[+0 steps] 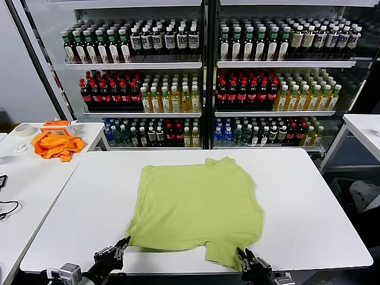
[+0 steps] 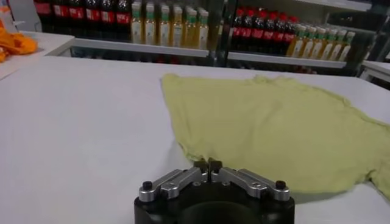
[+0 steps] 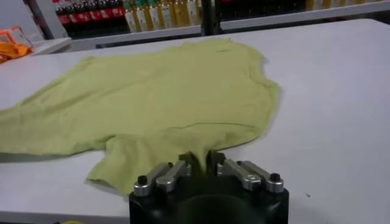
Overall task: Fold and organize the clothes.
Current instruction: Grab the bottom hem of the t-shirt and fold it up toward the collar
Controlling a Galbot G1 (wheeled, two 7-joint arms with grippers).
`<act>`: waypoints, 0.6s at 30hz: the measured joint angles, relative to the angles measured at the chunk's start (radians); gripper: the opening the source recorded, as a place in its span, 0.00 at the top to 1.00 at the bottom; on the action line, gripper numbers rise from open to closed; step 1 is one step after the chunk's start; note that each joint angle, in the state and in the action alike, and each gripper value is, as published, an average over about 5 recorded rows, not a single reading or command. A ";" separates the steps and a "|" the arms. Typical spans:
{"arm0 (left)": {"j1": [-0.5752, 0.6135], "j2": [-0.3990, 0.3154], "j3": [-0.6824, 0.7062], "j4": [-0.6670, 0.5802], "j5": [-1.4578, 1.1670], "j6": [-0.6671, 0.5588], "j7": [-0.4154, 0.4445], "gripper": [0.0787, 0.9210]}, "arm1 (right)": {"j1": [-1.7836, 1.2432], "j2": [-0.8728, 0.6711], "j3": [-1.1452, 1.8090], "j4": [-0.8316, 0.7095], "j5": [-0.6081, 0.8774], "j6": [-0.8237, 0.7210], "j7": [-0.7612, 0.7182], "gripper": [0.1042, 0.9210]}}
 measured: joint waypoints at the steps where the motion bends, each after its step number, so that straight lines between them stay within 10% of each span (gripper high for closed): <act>1: -0.001 0.001 -0.001 0.000 -0.002 -0.002 0.001 0.99 | 0.000 -0.005 0.007 0.002 0.007 -0.003 -0.008 1.00; 18: 0.070 0.038 -0.046 -0.052 -0.016 -0.012 0.009 0.99 | -0.216 -0.066 0.188 0.211 0.031 -0.037 -0.087 1.00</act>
